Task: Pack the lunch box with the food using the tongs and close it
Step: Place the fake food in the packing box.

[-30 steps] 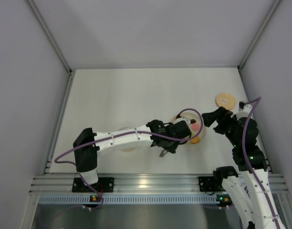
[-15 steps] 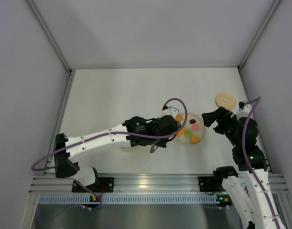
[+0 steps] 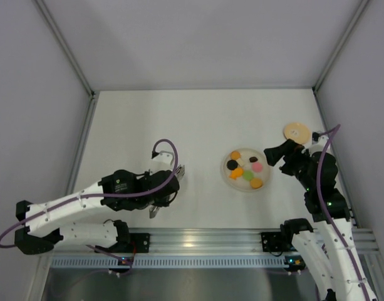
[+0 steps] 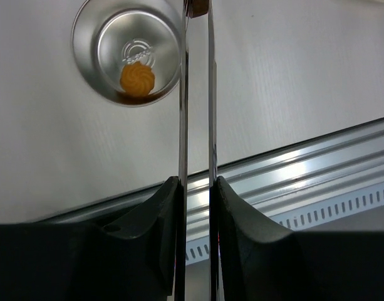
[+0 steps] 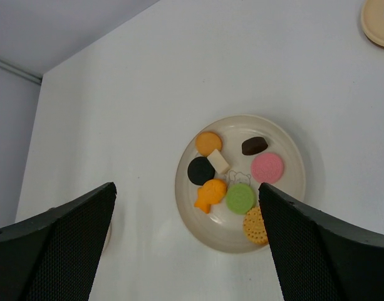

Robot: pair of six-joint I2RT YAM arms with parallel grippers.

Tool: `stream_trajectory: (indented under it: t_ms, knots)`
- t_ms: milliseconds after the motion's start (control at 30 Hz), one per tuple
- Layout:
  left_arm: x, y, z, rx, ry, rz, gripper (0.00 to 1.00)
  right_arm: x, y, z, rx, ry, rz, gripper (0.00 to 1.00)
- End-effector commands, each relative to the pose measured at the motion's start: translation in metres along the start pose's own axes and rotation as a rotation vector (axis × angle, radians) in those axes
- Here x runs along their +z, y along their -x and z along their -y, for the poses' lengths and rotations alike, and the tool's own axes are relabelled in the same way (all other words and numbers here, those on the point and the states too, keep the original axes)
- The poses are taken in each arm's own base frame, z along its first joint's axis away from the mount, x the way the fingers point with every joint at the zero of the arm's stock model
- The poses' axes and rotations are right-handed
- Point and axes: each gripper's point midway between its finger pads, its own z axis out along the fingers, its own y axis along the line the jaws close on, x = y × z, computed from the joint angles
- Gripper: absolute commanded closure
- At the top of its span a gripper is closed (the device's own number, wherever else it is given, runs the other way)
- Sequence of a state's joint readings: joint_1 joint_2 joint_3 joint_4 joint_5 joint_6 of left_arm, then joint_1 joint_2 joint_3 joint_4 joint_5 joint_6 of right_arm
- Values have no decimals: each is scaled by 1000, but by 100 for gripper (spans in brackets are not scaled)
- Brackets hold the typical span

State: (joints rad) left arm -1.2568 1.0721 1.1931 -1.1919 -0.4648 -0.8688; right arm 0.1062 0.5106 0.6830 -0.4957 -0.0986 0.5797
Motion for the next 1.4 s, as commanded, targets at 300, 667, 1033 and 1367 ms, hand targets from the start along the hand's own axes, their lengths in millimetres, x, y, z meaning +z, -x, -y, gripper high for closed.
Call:
stream_trajectory:
  t_ms: [300, 667, 1033, 1367]
  knots:
    - [-4, -32, -53, -121, 133, -11, 72, 3, 10, -5, 5, 24, 37, 6]
    - [-3, -36, -56, -130, 143, -18, 54, 4, 7, -3, 8, 22, 33, 6]
    - [-14, 1, -31, -83, 108, 36, 50, 5, 8, -4, 7, 25, 35, 6]
    - [18, 62, 72, 126, -19, 66, 48, 0, 10, -3, 1, 19, 46, 6]
